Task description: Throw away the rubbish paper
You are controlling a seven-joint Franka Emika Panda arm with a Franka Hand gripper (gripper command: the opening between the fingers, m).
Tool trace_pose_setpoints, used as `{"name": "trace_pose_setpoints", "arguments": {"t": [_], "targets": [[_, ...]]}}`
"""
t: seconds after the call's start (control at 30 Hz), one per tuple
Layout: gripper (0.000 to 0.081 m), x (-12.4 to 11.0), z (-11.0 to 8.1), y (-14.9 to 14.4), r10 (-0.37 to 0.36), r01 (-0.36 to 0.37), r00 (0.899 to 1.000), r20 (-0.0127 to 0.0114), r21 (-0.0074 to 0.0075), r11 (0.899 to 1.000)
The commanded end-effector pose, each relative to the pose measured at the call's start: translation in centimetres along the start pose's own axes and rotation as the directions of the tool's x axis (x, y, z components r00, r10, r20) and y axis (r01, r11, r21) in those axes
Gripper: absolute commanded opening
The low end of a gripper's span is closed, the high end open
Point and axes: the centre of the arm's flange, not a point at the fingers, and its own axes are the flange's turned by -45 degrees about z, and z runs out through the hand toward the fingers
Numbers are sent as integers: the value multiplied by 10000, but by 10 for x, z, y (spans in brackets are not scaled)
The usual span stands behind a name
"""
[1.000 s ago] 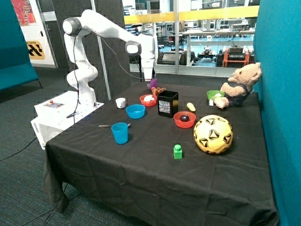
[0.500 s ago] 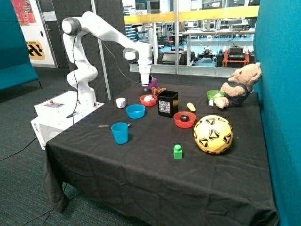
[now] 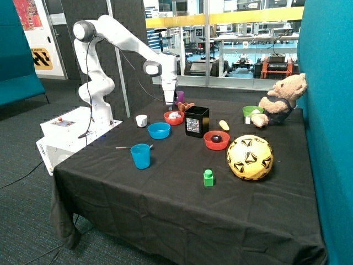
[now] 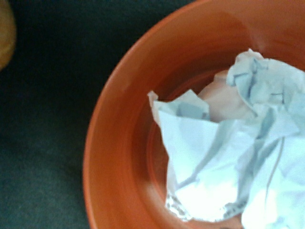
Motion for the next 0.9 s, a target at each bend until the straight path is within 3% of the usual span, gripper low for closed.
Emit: {"name": "trace_pose_setpoints", "arguments": {"t": [0.0,0.23,0.87], "targets": [[761,7,19,7,165,-165,9998,56,4,9999],[735,12,30,13,334,-334,9994,56,3,9994],[682,16,34,0,165,-165,9998,56,4,9999]]}}
